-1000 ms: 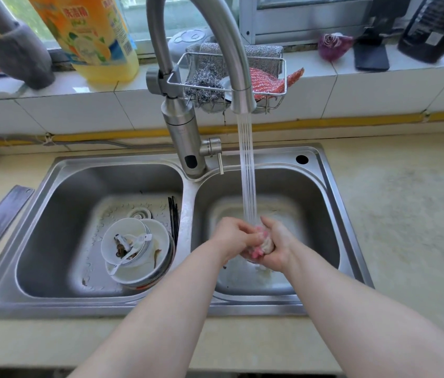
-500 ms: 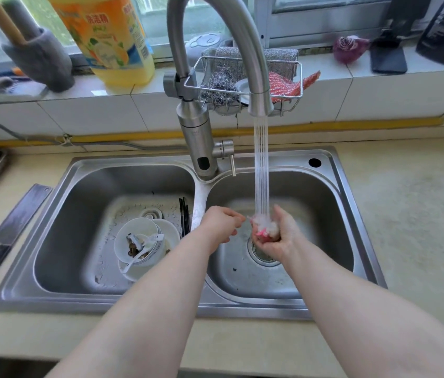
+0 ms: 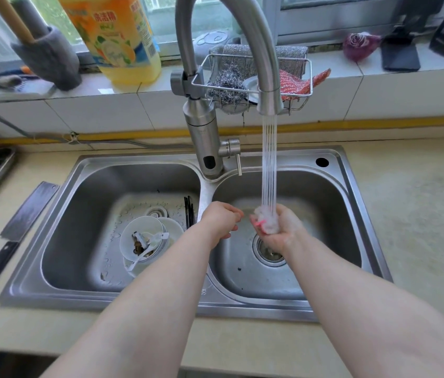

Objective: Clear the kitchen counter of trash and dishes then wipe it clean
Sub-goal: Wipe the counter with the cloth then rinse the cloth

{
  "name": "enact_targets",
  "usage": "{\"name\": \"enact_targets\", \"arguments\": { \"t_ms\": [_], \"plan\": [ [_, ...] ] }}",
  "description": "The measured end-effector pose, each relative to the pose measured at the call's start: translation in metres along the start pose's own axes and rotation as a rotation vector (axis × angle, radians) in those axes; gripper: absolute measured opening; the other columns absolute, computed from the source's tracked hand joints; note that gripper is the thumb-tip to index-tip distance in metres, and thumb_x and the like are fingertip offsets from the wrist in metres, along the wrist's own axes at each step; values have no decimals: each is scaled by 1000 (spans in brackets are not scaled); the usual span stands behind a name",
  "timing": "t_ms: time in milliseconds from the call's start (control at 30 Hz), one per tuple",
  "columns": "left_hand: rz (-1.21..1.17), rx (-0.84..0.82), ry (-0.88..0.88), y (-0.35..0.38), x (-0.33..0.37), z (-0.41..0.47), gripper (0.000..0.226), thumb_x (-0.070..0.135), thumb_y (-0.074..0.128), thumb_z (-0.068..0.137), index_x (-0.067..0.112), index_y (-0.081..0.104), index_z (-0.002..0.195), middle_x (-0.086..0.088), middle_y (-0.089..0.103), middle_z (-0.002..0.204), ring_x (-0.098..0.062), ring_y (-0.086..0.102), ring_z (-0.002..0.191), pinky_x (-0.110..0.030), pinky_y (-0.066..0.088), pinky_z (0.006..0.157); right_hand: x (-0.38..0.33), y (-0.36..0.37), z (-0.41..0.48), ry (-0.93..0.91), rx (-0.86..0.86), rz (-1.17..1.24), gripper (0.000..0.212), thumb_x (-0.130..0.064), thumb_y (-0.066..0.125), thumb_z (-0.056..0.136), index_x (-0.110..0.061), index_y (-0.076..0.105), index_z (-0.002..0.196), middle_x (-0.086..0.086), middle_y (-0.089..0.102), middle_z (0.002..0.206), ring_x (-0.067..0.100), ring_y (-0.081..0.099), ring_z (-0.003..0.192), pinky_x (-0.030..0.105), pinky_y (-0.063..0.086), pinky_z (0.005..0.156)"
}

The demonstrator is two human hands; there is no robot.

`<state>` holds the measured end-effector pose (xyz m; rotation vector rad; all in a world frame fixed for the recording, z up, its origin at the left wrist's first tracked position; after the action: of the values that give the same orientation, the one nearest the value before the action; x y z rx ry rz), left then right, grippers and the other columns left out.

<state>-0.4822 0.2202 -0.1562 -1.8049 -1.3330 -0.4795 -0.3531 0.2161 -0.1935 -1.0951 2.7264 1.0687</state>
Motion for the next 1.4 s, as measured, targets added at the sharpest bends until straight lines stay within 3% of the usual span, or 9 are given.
{"name": "enact_targets", "arguments": {
  "t_ms": [100,400,567,667,800,933,1100,1233,1400],
  "plan": [
    [22,5,5,0,1,-2,21,11,53,94,21,65,79,-4,64,93,-16,60,77,-31,50,75,10,-9,-5,48,15,-35,30,-1,36,96,-1,50,70,12,55,49,11,46,25,13,34,26],
    [39,23,-8,5,6,-4,17,9,49,95,17,63,88,-6,62,95,-13,58,70,-24,45,62,-14,-46,-10,-95,246,-224,34,-9,31,100,-18,41,69,-6,31,33,2,20,20,7,10,26],
    [-23,38,-41,8,18,1,29,6,48,97,7,54,124,-8,57,90,-24,55,85,-24,45,59,-39,-50,-26,-223,378,-351,39,-25,31,100,-21,32,61,-6,27,35,6,18,21,8,13,31],
    [17,74,-24,7,29,10,52,14,55,93,4,36,140,-14,57,118,-30,60,103,-36,56,80,-44,-53,-30,-249,412,-373,37,-26,32,97,-20,32,61,-6,28,34,7,19,22,11,14,30],
    [-109,102,9,3,43,20,60,15,58,93,10,28,146,-15,49,135,-30,54,119,-42,51,97,-50,-52,-35,-265,412,-481,34,-20,30,94,-19,31,60,-6,27,29,9,17,22,11,16,31],
    [-350,8,-22,6,55,26,54,6,55,95,14,37,145,-10,48,138,-24,51,121,-35,55,84,-43,-36,-33,-179,232,-370,35,-21,29,97,-19,32,62,-3,32,39,10,26,30,18,28,42],
    [-456,-34,-55,7,59,34,32,-1,52,94,1,53,126,-14,56,132,-24,57,111,-34,51,82,-49,-20,-38,-193,144,-262,27,-37,39,101,-13,51,97,4,55,90,13,45,66,30,34,54],
    [-603,-29,-87,-4,71,35,27,-5,42,97,-2,51,122,-15,59,125,-20,57,113,-29,49,88,-53,-10,-47,-205,91,-147,27,-30,41,100,-10,49,85,6,51,86,17,46,66,33,37,57],
    [-665,83,-92,-17,92,35,35,-10,54,90,3,52,123,-10,68,71,-13,61,61,-23,46,52,-49,-6,-47,-205,74,-173,26,-19,40,98,0,55,88,11,49,85,19,39,59,31,36,58]
  ]
}}
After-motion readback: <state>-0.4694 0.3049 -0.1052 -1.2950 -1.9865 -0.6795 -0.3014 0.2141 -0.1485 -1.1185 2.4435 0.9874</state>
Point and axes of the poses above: each hand's wrist, its own z-axis towards the middle knuckle, its own y-axis out of the palm, x = y × z, the point moved 8 cm from there along z, towards the middle knuckle
